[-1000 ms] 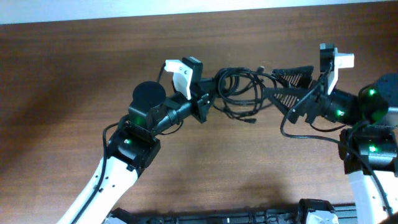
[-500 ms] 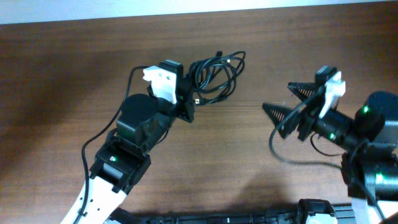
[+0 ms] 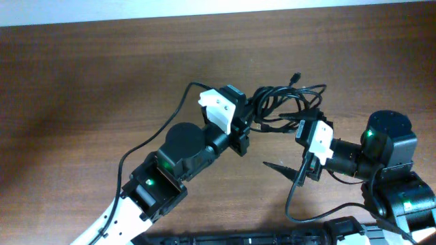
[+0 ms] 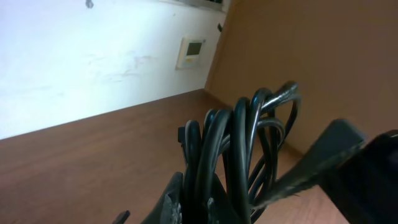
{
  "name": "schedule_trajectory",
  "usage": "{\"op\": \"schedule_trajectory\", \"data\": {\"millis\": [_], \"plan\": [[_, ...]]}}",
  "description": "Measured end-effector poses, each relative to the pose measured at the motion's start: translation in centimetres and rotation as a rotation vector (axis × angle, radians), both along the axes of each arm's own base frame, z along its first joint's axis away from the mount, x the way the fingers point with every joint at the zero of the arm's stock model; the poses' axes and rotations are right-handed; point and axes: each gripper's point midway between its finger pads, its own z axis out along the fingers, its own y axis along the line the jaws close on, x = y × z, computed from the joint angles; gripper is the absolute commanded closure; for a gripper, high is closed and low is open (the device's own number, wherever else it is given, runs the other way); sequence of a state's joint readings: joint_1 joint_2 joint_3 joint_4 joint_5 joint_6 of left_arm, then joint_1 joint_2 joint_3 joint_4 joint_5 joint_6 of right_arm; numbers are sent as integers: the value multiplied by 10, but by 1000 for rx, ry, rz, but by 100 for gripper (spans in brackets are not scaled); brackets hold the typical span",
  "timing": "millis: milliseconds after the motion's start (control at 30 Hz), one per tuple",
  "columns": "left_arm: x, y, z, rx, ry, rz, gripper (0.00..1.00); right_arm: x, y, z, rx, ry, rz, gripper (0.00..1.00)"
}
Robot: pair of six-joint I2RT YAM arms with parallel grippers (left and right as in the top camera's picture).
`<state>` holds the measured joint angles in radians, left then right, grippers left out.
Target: Untangle cables
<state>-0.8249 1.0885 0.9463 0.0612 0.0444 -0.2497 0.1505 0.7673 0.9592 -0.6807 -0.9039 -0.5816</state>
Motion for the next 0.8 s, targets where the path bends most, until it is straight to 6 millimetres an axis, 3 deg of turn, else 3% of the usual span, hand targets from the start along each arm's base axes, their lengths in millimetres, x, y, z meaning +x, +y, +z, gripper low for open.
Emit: {"op": "schedule_trajectory", "data": {"millis": [133,267,367,533,800], "plan": [[-6,-6,7,-20,-18,-23,100,1,-1,-2,-17,-15,-1,1],[-11,-10,15,-46,-41,-37,100,0,0,-5,-21,1,7,11],[-12,-11,18,-53,-48,-40,100,-4,4,-9,-8,30,50,12],[-11,-11,26,-79,-72,-34,100,-6,10,-18,15,112,103,21],[1,-4,27,-85,-84,46,100,-14,14,-24,33,178,158,23]]}}
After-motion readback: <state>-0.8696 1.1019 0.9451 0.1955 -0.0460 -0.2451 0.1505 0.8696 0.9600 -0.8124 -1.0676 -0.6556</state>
